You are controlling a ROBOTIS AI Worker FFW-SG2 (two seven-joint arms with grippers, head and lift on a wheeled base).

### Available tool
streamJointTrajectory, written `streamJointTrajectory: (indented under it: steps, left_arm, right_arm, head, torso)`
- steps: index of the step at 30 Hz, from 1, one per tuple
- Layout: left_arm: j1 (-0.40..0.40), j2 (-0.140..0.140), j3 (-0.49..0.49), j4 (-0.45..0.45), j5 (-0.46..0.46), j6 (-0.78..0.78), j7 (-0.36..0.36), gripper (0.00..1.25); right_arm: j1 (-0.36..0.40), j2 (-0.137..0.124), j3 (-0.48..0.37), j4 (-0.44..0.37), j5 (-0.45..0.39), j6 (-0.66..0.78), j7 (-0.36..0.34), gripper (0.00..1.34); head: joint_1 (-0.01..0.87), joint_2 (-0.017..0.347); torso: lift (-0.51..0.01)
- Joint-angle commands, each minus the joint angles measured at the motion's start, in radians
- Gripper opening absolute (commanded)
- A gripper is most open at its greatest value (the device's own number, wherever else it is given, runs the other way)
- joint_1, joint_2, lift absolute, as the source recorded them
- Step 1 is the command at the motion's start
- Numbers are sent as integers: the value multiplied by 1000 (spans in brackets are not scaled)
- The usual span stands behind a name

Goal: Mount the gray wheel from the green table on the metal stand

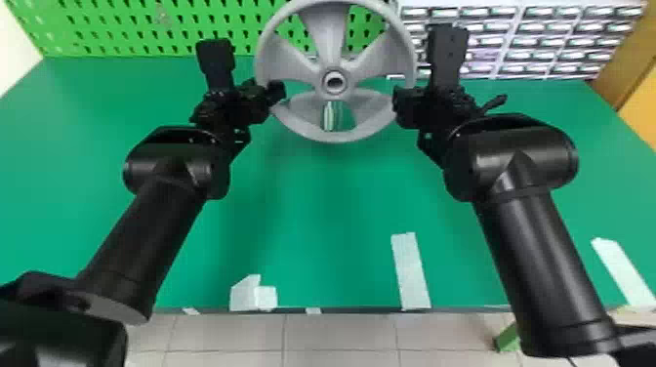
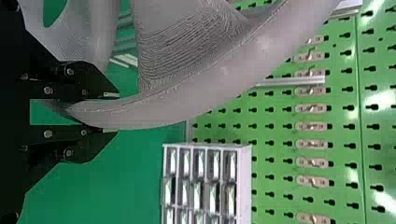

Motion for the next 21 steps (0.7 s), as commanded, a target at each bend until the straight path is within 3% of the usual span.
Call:
streamJointTrajectory:
  steps: [1,6,21]
  left_arm:
    - [-22,1,-8,58,4,-45,81,368]
    - [-45,1,-11,104,12,-83,64,368]
    - [-34,-2,-22,101,19,-118,62,390]
  right_arm:
    - [-7,2,1,28,-1,-29,-110,238]
    - [-14,2,6,56,-1,-59,-104,239]
    - [-1,2,9,63,2,-108,-102,261]
  head:
    - [868,52]
    - [868,52]
    - [868,52]
  torso:
    - [-93]
    - [-93]
    - [-93]
